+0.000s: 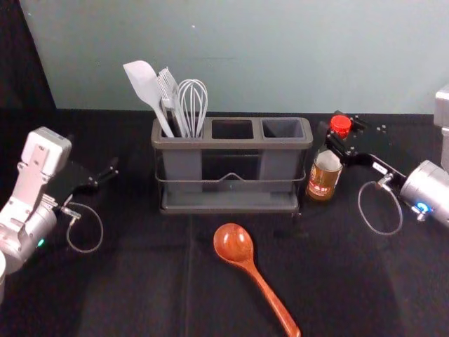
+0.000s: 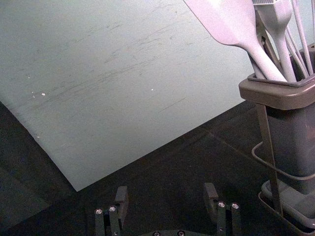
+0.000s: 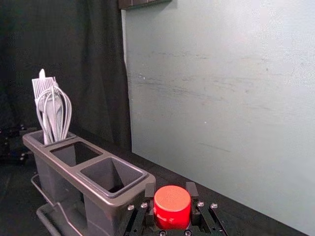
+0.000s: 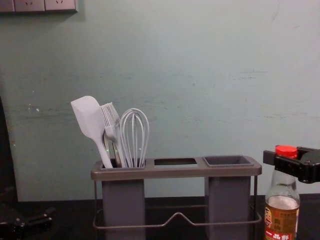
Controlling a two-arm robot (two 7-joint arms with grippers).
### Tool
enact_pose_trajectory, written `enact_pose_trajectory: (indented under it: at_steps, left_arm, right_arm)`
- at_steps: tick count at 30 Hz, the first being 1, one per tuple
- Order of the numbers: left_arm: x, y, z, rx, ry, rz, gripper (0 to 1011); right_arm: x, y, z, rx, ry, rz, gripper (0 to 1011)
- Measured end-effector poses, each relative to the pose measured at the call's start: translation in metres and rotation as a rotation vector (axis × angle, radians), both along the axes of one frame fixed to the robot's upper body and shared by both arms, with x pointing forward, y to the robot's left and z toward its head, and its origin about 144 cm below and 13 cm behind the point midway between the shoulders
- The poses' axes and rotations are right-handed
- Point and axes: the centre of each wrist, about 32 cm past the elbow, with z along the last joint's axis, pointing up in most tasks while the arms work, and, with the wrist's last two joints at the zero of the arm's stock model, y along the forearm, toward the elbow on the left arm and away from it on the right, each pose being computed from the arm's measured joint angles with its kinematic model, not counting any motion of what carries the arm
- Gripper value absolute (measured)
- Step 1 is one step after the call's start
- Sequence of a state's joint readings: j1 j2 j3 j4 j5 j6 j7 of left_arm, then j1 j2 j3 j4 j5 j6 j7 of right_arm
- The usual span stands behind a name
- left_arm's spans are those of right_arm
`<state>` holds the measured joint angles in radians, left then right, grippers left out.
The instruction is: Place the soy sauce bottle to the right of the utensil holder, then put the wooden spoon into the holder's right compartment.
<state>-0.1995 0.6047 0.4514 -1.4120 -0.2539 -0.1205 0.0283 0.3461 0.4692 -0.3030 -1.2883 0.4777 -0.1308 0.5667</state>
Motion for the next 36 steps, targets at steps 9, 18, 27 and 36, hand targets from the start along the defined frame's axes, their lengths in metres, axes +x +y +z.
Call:
enact_pose_trajectory:
  at_steps: [9, 18, 27, 36]
  left_arm:
    - [0.0, 0.0, 0.0, 0.0, 0.0, 0.0, 1005]
    - [0.0, 0.0, 0.0, 0.0, 0.0, 0.0, 1005]
    - [0.0, 0.0, 0.0, 0.0, 0.0, 0.0, 1005]
    - [0.0, 0.0, 0.0, 0.0, 0.0, 0.0, 1005]
  right_arm:
    - [0.003, 0.001, -0.002, 0.006, 0.006, -0.01, 470]
    - [0.003, 0.0, -0.002, 0.019, 0.005, -0.013, 734]
    - [-0.019, -0.006, 0.015, -0.011, -0.028, -0.044, 992]
    - [-0.058, -0.002, 0.03, -0.058, 0.026, -0.06, 1002]
